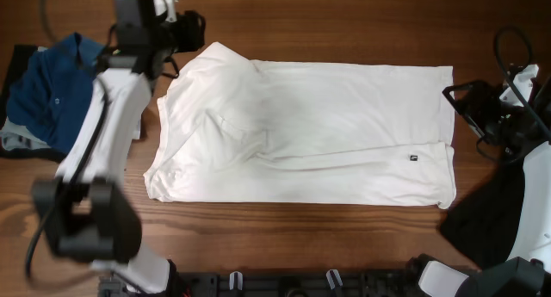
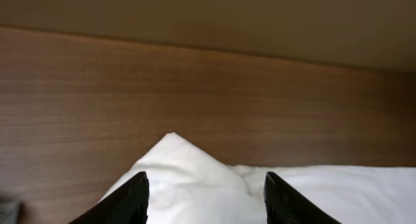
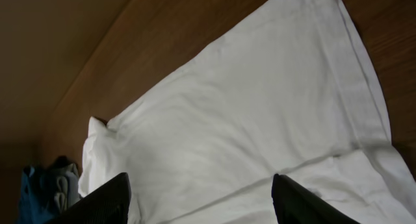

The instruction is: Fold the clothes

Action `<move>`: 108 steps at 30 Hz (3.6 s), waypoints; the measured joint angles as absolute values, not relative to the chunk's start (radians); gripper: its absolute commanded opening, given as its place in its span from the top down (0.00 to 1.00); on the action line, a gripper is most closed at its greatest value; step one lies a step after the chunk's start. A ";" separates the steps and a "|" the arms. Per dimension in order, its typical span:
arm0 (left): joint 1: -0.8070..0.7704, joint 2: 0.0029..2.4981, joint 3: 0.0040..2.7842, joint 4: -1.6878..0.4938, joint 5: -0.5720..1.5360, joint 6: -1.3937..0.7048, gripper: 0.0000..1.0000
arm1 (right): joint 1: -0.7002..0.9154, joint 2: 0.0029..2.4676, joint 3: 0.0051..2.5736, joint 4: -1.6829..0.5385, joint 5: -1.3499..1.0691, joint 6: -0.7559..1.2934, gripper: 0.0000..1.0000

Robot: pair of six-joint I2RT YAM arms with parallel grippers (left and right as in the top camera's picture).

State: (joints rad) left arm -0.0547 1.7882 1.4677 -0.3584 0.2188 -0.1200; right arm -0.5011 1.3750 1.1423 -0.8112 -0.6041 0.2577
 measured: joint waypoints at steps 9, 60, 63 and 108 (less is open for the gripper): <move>-0.059 2.246 1.594 -0.257 0.228 -0.113 0.34 | -0.501 1.375 1.142 -0.848 -0.574 0.255 0.29; -0.116 1.995 1.638 -0.965 0.098 -0.117 0.80 | -0.473 1.508 1.129 -0.485 -0.503 0.293 0.29; -0.116 1.995 1.636 -1.088 0.077 -0.117 0.64 | -0.472 1.526 1.128 -0.480 -0.503 0.294 0.28; -0.119 2.086 1.632 -0.830 0.163 -0.087 0.96 | -0.473 1.528 1.127 -0.448 -0.503 0.294 0.23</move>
